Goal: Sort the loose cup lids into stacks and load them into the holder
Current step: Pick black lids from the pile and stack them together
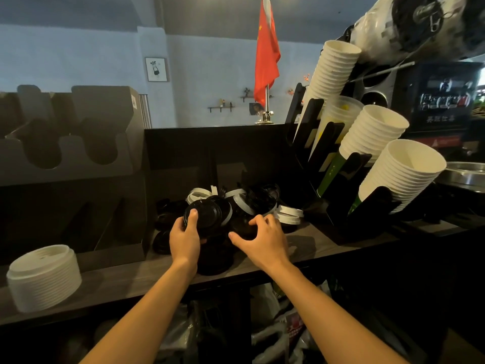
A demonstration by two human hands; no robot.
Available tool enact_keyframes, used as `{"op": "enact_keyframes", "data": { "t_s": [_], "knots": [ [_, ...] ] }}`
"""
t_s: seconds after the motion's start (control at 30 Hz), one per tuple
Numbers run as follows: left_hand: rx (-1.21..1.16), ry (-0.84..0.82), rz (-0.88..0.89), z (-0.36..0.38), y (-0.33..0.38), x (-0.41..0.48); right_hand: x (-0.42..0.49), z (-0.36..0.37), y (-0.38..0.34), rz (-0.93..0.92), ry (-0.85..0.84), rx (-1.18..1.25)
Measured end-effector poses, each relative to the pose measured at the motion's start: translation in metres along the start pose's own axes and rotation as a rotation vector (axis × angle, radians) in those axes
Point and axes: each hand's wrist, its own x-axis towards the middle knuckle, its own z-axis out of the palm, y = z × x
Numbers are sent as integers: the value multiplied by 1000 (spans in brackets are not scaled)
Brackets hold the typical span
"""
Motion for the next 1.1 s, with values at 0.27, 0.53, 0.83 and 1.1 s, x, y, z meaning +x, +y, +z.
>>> {"op": "enact_keyframes", "data": {
  "t_s": [0.27,0.53,0.83,1.1],
  "knots": [
    [22,-6,-48,0,3,-4,-25,-7,17,-59,-120,-76],
    [63,-31,-61,-2,5,-7,-26,-12,13,46,-172,61],
    [33,-5,0,-5,5,-7,-26,-13,11,93,-186,3],
    [103,21,86,-27,12,2,-21,-4,-5,-44,-34,-75]
  ]
}}
